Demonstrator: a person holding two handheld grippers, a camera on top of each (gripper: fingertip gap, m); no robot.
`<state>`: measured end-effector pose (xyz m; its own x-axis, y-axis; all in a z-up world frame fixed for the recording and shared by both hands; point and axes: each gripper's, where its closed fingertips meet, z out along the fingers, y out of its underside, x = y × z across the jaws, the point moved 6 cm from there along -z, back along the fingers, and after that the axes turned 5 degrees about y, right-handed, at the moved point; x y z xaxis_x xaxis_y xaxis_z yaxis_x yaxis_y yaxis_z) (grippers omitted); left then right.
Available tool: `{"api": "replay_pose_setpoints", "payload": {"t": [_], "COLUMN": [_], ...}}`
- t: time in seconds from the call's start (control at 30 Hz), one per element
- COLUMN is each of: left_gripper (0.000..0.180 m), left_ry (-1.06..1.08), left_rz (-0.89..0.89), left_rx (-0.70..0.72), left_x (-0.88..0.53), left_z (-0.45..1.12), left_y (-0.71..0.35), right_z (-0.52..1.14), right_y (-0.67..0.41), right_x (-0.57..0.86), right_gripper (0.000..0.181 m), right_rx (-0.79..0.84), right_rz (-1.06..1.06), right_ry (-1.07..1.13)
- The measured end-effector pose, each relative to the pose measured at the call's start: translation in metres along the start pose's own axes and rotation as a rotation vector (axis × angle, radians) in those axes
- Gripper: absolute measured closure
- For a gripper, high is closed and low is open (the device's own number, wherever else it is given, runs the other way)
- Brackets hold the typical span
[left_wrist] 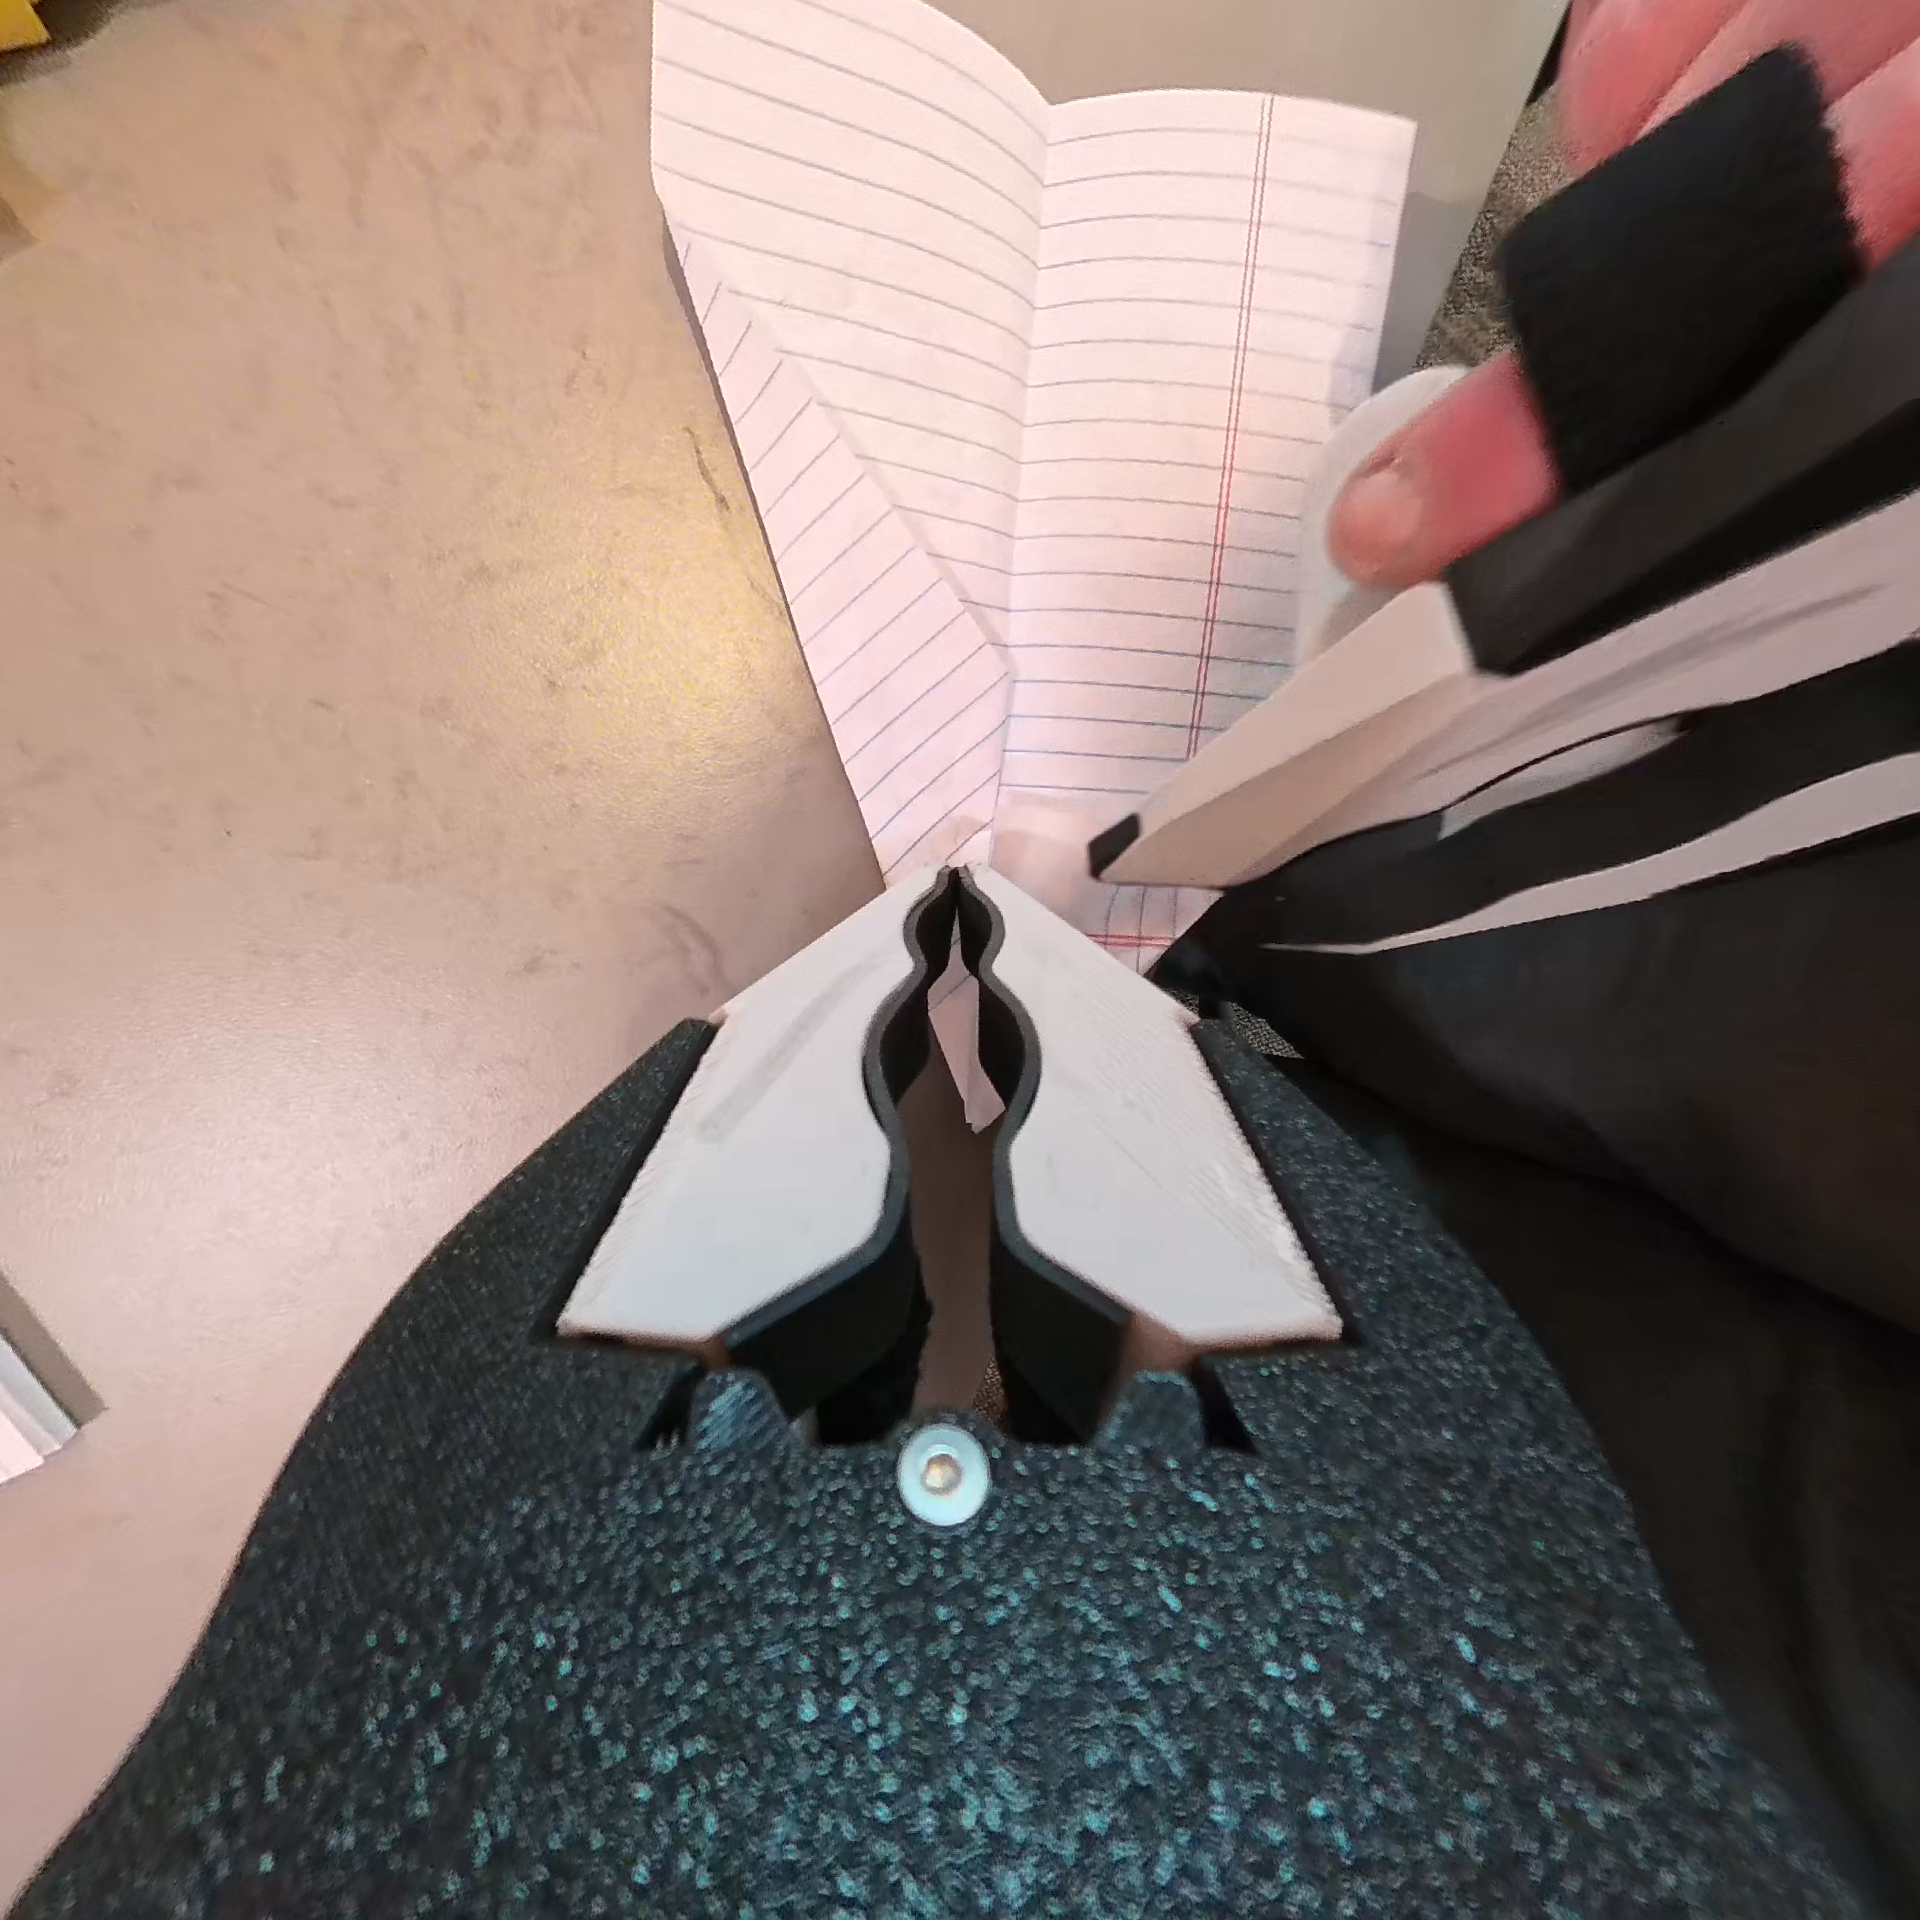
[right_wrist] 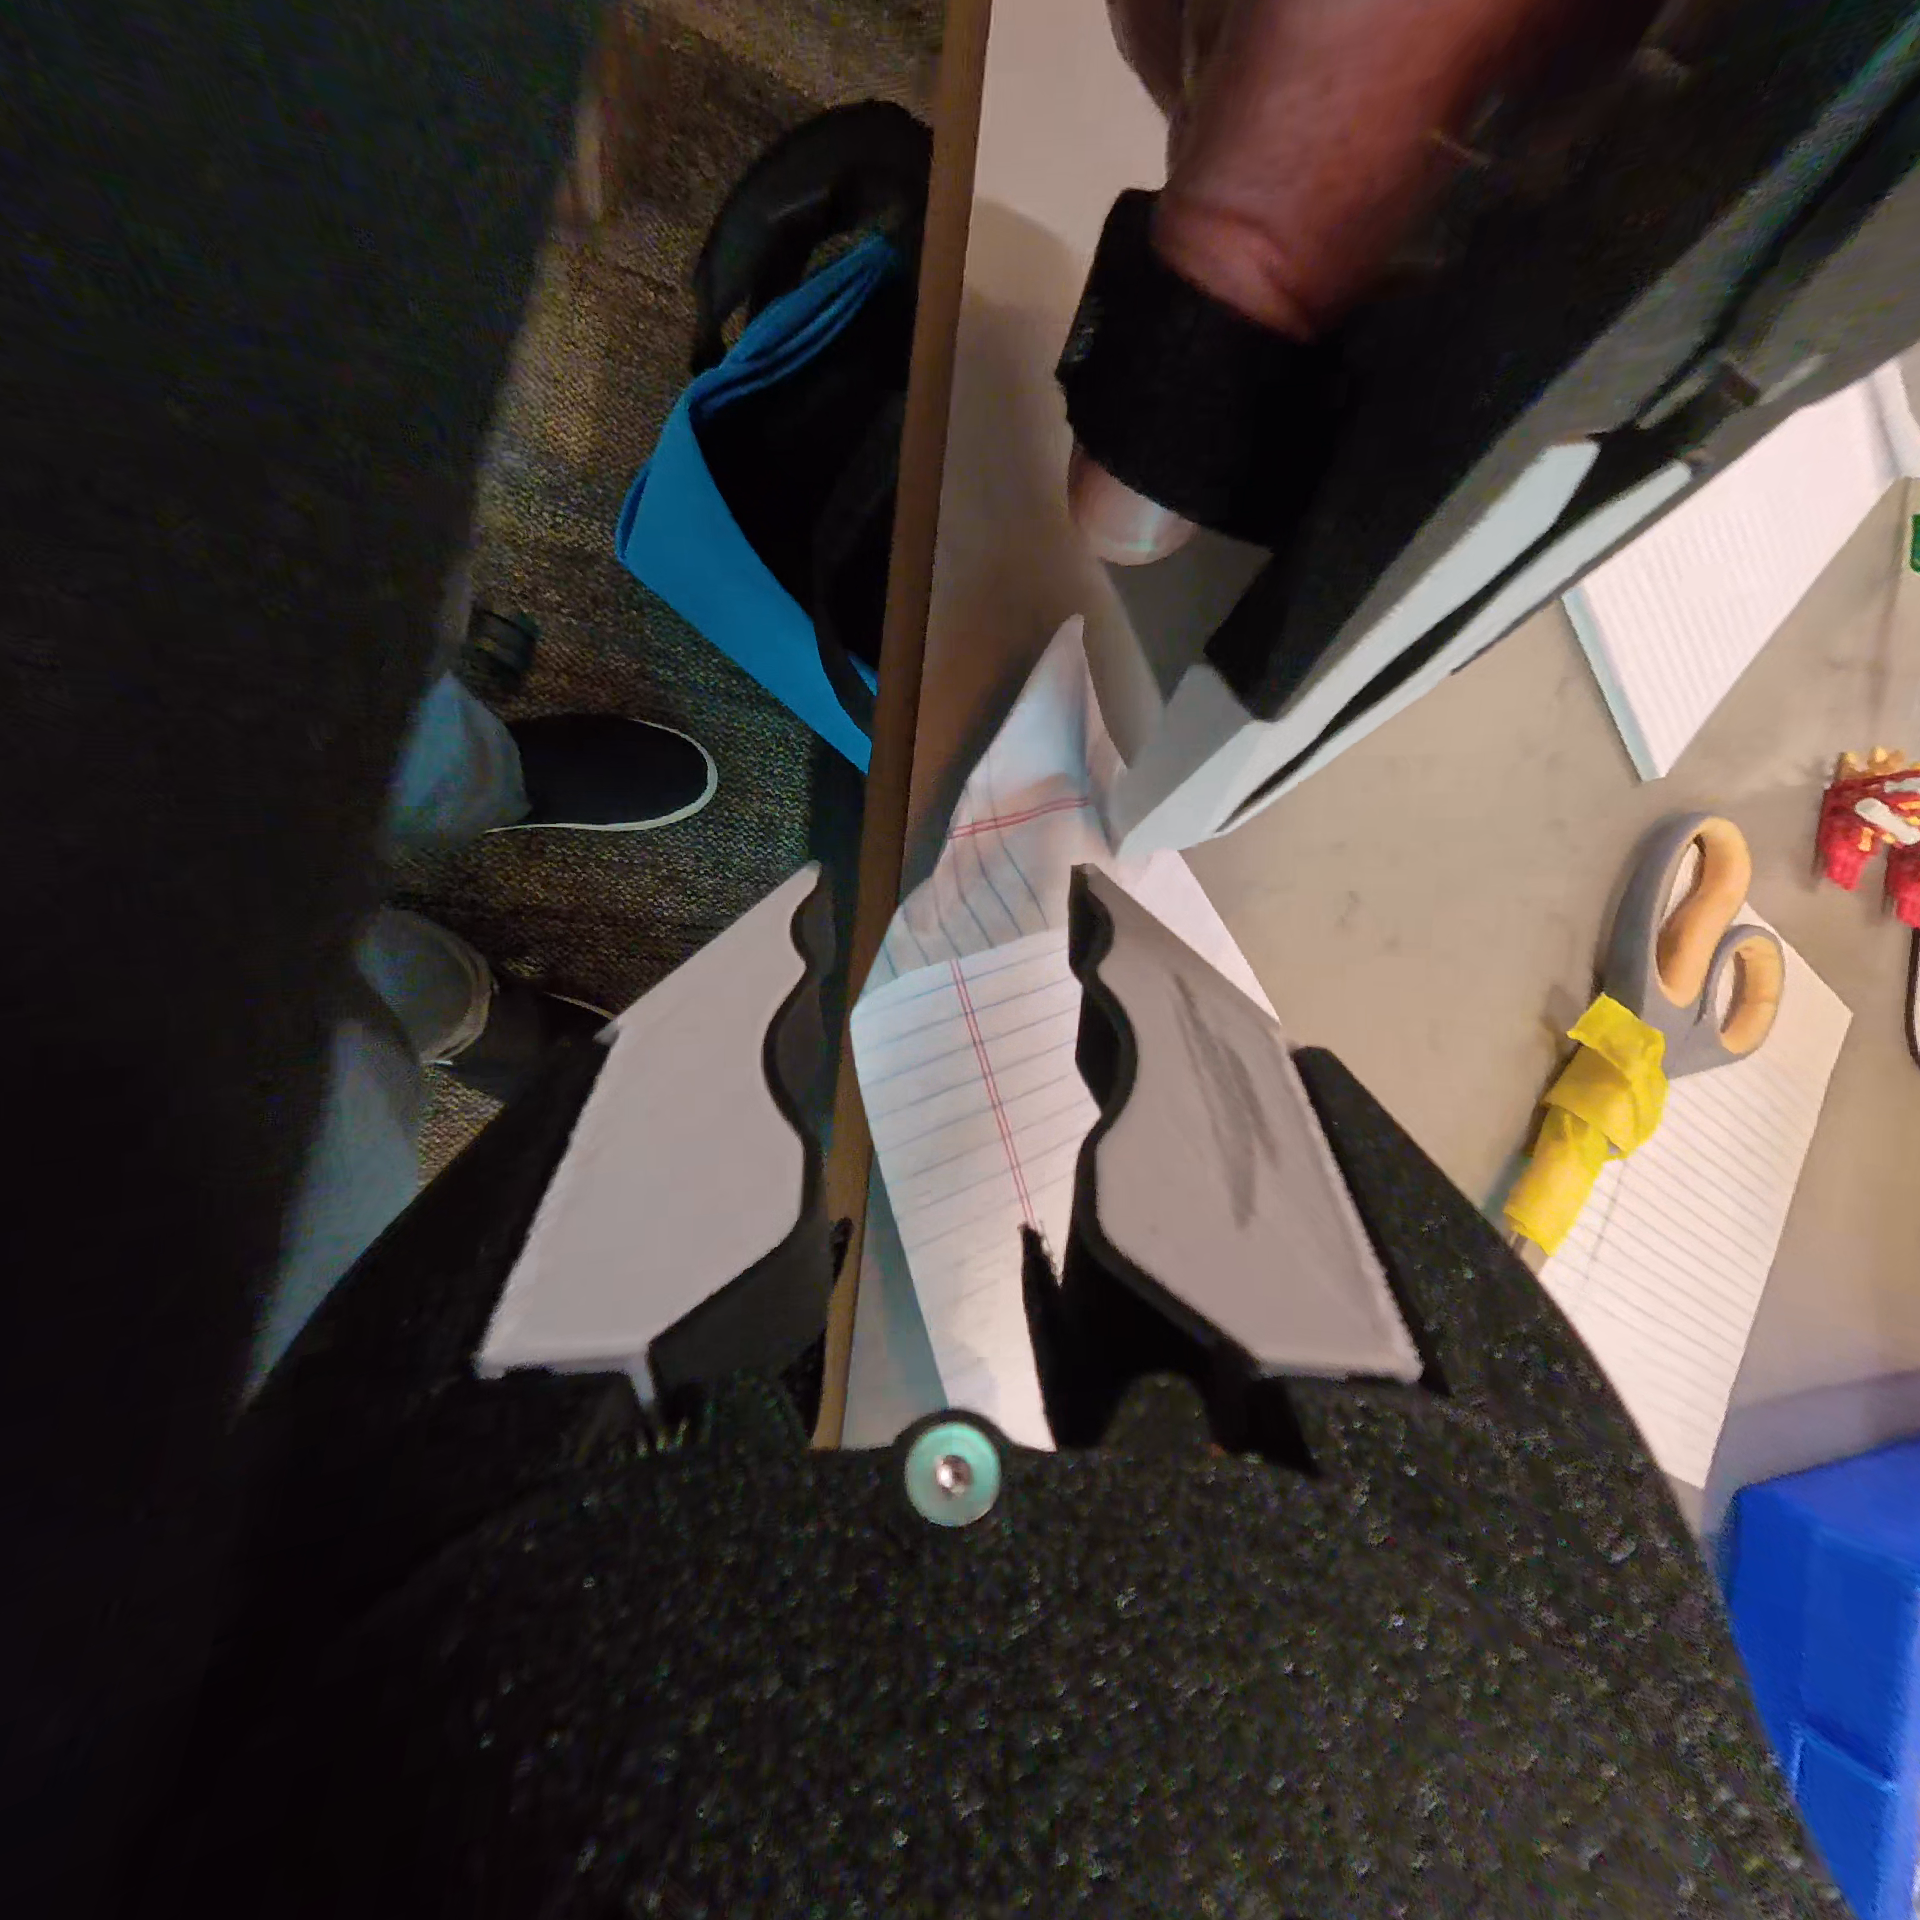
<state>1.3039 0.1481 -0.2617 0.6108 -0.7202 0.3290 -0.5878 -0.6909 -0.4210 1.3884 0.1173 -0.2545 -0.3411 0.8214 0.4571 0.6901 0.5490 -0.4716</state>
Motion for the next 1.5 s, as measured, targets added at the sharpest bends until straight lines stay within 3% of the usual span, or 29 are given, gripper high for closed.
{"api": "replay_pose_setpoints", "payload": {"t": [0.17,0.37,0.67,0.77,0.93,1.07,1.27,1.37,1.5], "left_gripper": [0.18,0.178,0.178,0.177,0.176,0.176,0.169,0.166,0.165], "left_ry": [-0.002,-0.006,-0.087,-0.1,-0.115,-0.137,-0.155,-0.165,-0.168], "left_rz": [0.012,0.014,0.019,0.008,-0.034,-0.062,-0.105,-0.114,-0.12], "left_rx": [-0.014,-0.011,-0.016,-0.014,-0.003,0.005,0.017,0.011,0.0], "left_x": [0.0,0.0,-0.016,-0.022,-0.031,-0.035,-0.04,-0.042,-0.041], "left_z": [0.0,-0.001,-0.011,-0.014,-0.018,-0.02,-0.022,-0.024,-0.024], "left_y": [-0.001,0.0,0.005,0.005,0.006,0.005,0.002,0.001,0.0], "right_z": [0.013,0.012,0.013,-0.011,-0.103,-0.18,-0.214,-0.206,-0.198], "right_y": [0.007,0.005,0.004,0.003,0.064,0.187,0.334,0.358,0.364], "right_x": [-0.001,0.004,0.021,0.042,0.118,0.13,0.071,0.05,0.041], "right_gripper": [0.152,0.154,0.134,0.13,0.131,0.137,0.112,0.093,0.084], "right_rx": [-0.023,-0.031,-0.062,-0.018,0.006,-0.177,-0.564,-0.622,-0.653], "right_rz": [-0.008,0.072,0.223,0.377,0.883,1.151,1.285,1.342,1.321], "right_ry": [-0.008,-0.073,-0.152,-0.139,0.043,0.234,0.318,0.275,0.247]}}
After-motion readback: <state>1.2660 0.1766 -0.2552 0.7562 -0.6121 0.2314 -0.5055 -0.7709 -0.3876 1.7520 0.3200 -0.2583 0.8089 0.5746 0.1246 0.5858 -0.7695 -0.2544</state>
